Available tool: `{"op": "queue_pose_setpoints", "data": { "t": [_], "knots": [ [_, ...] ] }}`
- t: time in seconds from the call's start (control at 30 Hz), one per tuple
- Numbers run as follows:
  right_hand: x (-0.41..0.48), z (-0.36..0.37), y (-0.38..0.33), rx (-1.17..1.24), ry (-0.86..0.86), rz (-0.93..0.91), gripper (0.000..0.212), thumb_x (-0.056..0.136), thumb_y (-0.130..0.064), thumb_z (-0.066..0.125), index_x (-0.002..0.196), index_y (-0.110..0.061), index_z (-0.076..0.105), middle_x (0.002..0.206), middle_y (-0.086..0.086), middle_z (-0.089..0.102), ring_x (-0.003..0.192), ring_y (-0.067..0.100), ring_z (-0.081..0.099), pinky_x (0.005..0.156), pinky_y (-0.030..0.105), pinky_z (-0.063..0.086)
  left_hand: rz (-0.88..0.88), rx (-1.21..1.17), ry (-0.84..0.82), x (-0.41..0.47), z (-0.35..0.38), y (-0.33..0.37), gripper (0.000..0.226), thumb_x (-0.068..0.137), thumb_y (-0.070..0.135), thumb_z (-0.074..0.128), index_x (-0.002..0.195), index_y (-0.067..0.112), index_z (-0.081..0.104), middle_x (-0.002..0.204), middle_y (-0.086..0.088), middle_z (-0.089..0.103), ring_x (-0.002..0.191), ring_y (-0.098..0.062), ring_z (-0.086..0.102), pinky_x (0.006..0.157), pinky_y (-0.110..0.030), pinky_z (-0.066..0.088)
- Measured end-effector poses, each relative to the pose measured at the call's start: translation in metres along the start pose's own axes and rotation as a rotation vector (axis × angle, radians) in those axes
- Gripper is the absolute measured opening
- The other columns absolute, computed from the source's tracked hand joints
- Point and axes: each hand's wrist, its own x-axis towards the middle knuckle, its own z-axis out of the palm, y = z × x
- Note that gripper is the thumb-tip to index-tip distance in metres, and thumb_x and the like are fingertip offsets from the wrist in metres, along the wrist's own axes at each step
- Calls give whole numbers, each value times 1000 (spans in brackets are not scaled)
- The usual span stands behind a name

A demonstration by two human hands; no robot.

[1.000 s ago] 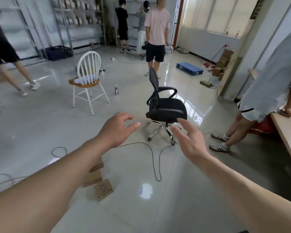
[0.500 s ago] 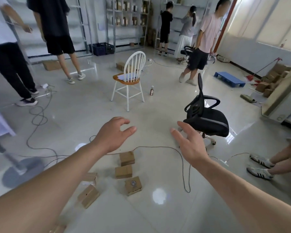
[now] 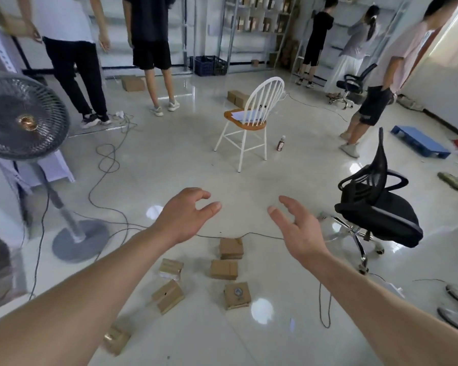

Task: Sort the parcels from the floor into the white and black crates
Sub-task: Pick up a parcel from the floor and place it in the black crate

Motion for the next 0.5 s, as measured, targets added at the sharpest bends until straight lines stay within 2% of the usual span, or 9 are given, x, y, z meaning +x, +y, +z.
{"op": "queue_pose_setpoints", "data": {
  "t": [0.1,0.2,0.3,0.5],
  "knots": [
    [23,15,3,0,-42,-3,58,97,-50,62,149,-26,51,134,-8,59,115,10,50,95,26,35,-52,-15,5,18,1,-16,53,97,48,58,139,17,57,152,2,46,134,-15,47,97,-19,28],
    [54,25,12,5,-68,-8,59,96,-51,62,148,-25,52,134,-6,61,130,14,52,97,25,35,-93,-18,13,43,4,-26,53,97,49,58,139,18,58,152,4,46,136,-13,45,98,-19,27],
    [93,29,23,13,-81,-8,60,96,-52,63,148,-26,52,143,-7,58,135,15,49,100,27,36,-116,-10,23,73,11,-30,52,97,49,58,139,18,58,152,4,46,134,-13,46,97,-19,27],
    [176,24,49,11,-125,31,60,97,-53,61,149,-26,51,147,-4,56,140,14,46,100,26,35,-180,1,10,145,39,-30,52,97,49,57,139,18,58,150,5,48,134,-15,47,102,-24,33]
  ]
}}
